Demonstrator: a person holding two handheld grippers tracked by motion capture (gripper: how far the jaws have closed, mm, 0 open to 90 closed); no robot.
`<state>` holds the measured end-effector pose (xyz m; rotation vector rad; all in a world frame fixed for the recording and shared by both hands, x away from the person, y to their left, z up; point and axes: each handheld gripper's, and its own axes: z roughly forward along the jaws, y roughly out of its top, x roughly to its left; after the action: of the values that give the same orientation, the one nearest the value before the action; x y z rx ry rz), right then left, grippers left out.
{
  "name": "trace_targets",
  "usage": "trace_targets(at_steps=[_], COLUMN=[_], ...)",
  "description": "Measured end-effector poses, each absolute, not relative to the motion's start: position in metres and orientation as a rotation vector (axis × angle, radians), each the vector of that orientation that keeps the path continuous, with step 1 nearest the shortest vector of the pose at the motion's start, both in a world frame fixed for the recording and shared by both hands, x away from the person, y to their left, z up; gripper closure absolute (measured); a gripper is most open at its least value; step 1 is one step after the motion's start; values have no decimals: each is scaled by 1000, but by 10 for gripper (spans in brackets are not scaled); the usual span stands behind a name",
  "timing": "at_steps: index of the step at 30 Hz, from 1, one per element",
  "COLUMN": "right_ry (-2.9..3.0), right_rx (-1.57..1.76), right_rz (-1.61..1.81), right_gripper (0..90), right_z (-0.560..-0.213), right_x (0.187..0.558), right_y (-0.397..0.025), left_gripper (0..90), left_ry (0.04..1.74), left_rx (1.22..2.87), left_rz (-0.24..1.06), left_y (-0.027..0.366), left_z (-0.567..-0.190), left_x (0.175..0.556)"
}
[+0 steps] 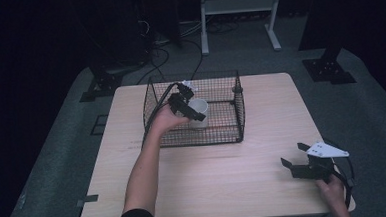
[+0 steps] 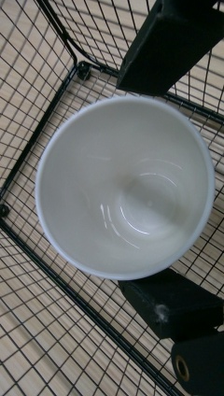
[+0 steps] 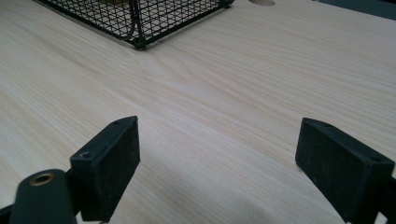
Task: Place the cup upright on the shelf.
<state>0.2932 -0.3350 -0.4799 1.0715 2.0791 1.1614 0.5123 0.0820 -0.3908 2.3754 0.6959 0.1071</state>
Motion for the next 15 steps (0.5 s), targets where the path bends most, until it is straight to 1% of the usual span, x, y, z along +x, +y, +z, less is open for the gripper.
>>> trace_targets(at_steps=[15], right_ry=[2080], right_rx=[1075], right_rz=[1162], right_gripper=[131], right_z=[-480], right_x=[293], right_y=[-335], left_gripper=[75], left_ry=[666], left_rx=[2327], left_rz=[213], left_y=[88], left_z=[-364], left_x=[501])
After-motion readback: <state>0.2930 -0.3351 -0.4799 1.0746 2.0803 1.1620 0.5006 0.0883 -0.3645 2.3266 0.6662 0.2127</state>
